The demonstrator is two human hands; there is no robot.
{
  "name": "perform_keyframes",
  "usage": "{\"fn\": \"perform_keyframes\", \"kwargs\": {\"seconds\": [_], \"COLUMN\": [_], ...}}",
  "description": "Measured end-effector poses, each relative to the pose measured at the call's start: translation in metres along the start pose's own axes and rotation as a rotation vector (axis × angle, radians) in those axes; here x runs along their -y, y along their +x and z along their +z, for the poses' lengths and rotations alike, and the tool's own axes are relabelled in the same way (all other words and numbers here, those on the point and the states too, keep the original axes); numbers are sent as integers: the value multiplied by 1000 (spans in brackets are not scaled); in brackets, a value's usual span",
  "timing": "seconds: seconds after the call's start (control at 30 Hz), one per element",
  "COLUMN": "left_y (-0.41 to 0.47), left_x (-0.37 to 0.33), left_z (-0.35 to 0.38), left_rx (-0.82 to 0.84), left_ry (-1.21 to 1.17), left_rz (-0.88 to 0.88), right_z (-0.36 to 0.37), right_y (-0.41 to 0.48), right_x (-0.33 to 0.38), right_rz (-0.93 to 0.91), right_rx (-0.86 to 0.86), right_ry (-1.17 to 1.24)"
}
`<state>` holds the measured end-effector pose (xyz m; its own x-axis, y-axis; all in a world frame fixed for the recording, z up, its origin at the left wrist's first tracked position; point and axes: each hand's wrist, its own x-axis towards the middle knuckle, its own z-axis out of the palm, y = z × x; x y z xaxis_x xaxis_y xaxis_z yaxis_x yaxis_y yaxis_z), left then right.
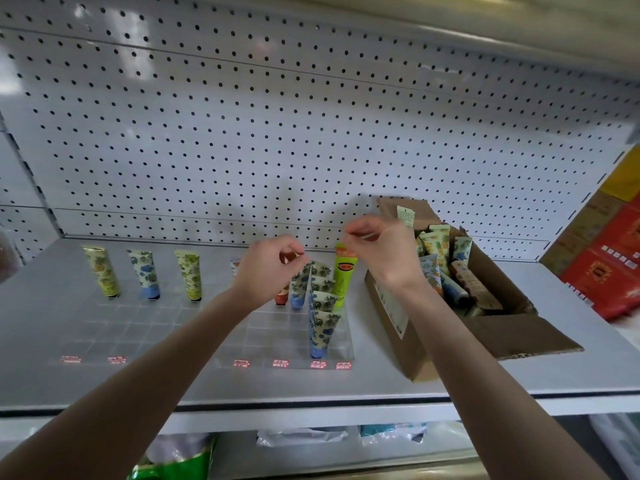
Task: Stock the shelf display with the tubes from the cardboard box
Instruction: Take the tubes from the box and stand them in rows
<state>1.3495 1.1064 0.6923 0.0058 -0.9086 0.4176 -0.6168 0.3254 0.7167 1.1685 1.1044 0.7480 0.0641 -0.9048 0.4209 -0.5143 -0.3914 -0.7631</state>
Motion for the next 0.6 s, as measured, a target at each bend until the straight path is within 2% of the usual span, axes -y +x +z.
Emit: {"fn": "perform_keyframes", "kwargs": {"seconds": [0.1, 0.3, 0.43, 0.6], "left_y": [4, 8, 12, 13], "left_x": [-13, -40, -50, -62], "left_z": [4, 22, 34, 48], "left_rx": [34, 85, 110, 97], "left_ry": [-104, -167, -216, -252], "left_rz": [30, 85, 86, 130], "right_z": [-19, -76, -110, -114], "right_y": [2, 8, 13, 22], "right_x": [1, -6, -19, -35], "right_rz": [11, 183, 314, 397], "right_rx": [-23, -62, 4, 194], "right_ry": [-71, -175, -294, -409]}}
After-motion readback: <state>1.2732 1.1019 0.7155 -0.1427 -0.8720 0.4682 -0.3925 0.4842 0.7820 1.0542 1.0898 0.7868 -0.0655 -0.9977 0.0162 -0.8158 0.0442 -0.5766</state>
